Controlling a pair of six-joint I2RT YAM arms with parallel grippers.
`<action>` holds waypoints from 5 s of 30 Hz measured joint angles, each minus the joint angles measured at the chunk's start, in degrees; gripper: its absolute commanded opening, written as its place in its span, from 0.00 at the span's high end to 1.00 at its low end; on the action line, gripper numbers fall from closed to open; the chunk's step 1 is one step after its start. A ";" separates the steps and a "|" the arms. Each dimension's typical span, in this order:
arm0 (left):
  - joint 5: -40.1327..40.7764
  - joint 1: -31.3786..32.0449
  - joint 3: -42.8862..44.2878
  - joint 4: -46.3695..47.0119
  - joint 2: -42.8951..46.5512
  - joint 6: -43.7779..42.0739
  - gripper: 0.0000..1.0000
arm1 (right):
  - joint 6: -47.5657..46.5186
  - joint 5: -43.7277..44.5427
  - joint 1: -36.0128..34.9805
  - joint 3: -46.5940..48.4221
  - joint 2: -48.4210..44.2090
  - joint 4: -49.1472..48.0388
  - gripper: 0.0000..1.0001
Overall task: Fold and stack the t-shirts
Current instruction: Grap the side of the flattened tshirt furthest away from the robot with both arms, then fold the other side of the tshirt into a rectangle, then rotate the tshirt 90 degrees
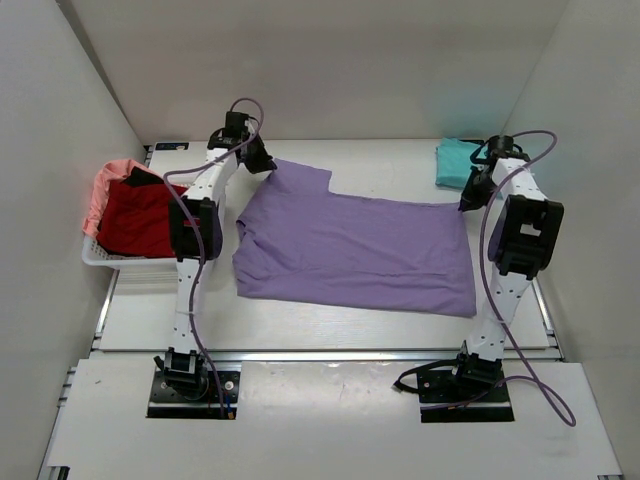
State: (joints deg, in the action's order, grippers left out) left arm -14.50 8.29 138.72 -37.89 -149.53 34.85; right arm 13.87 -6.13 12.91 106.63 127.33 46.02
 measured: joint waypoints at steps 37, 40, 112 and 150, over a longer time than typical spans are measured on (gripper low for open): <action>-7.61 -2.54 -64.50 5.09 50.95 -2.62 1.00 | -4.92 -7.61 5.88 -45.88 -37.35 -10.14 1.00; -7.87 -2.58 -66.73 4.98 52.96 -2.47 1.00 | -4.90 -6.29 5.86 -46.93 -38.34 -10.16 1.00; -11.10 6.34 9.79 -2.84 -10.80 7.78 0.83 | 32.44 -13.73 -46.01 -72.63 -46.21 -28.17 1.00; -8.81 27.91 -102.90 8.13 83.17 10.16 0.39 | 16.15 -1.46 -45.11 -70.84 -64.26 -6.88 0.60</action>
State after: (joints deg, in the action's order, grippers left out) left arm -23.31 36.21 35.81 -29.76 -66.37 45.01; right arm 30.02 -7.60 -32.21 35.79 63.07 39.13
